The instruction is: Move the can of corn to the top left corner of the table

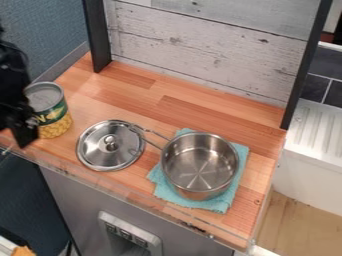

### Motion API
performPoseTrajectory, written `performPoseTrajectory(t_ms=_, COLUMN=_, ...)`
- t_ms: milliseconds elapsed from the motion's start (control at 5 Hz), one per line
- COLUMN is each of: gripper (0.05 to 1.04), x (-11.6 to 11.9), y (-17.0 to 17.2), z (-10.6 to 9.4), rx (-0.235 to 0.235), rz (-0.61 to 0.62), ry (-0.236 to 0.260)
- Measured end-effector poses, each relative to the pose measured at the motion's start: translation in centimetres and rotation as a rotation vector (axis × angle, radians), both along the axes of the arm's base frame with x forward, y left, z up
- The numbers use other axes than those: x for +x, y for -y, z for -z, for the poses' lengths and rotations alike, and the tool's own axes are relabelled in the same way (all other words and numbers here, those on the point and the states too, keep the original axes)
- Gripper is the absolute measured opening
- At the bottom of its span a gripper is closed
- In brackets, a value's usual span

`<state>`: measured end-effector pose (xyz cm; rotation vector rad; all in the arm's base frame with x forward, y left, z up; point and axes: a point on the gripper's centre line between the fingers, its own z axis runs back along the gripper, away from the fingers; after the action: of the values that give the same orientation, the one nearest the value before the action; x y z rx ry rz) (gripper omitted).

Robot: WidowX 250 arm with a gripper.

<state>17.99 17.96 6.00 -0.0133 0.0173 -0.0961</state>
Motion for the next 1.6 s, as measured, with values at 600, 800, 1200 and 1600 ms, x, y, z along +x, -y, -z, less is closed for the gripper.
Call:
performPoseTrajectory(t_ms=600, gripper=1.001, x=2.5, y=-3.5, z=0.8, rx=0.082, rz=0.11, ry=-0.073)
performPoseTrajectory(t_ms=800, gripper=1.001, x=3.2, y=-3.4, z=2.4, rx=0.102, rz=0.154, ry=-0.126)
performPoseTrajectory(t_ms=1200, gripper=1.001, x=6.9, y=-1.5, z=3.3, rx=0.143, rz=0.185, ry=-0.148)
performPoseTrajectory(t_ms=1600, gripper=1.001, x=11.8, y=0.4, z=1.3, rx=0.168, rz=0.102, ry=-0.084)
